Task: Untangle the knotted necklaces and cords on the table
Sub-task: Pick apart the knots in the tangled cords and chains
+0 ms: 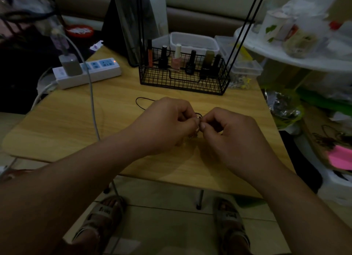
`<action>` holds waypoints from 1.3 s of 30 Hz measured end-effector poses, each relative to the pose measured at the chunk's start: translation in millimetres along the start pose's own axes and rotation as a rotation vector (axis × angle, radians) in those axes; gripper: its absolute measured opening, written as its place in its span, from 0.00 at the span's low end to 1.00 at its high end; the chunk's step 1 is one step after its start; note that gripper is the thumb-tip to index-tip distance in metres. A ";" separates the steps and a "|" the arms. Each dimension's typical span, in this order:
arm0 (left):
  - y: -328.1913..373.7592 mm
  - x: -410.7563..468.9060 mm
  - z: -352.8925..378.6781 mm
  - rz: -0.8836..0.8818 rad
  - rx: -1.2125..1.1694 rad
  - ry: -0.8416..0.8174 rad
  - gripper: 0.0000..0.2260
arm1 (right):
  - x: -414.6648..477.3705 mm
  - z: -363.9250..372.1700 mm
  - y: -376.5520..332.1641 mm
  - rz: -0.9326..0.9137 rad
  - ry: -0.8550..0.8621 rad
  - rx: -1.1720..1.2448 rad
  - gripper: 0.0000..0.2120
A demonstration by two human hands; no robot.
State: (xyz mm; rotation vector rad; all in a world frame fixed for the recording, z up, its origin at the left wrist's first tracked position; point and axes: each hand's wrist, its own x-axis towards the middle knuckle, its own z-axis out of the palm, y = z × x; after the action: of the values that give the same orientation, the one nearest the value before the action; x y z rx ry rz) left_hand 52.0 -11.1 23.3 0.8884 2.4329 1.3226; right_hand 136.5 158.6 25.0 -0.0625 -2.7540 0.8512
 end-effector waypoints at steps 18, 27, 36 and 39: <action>-3.3 1.5 0.3 0.029 0.010 0.009 0.04 | 0.4 5.9 -4.0 0.063 0.005 0.090 0.02; -1.1 3.2 0.6 -0.031 -0.032 0.023 0.05 | 8.0 8.6 -5.8 0.128 0.001 0.172 0.04; 2.8 1.6 -4.4 -0.120 -0.200 -0.031 0.04 | 7.7 3.2 -1.3 0.098 -0.048 0.217 0.06; 1.8 0.2 -1.8 -0.095 -0.118 -0.034 0.04 | 3.9 4.3 -0.4 -0.001 -0.053 0.051 0.04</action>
State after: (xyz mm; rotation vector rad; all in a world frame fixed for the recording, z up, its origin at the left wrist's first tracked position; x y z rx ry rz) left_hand 51.7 -11.5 25.7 0.7501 2.3137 1.3890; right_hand 131.6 156.4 22.7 -0.0287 -2.7793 0.9357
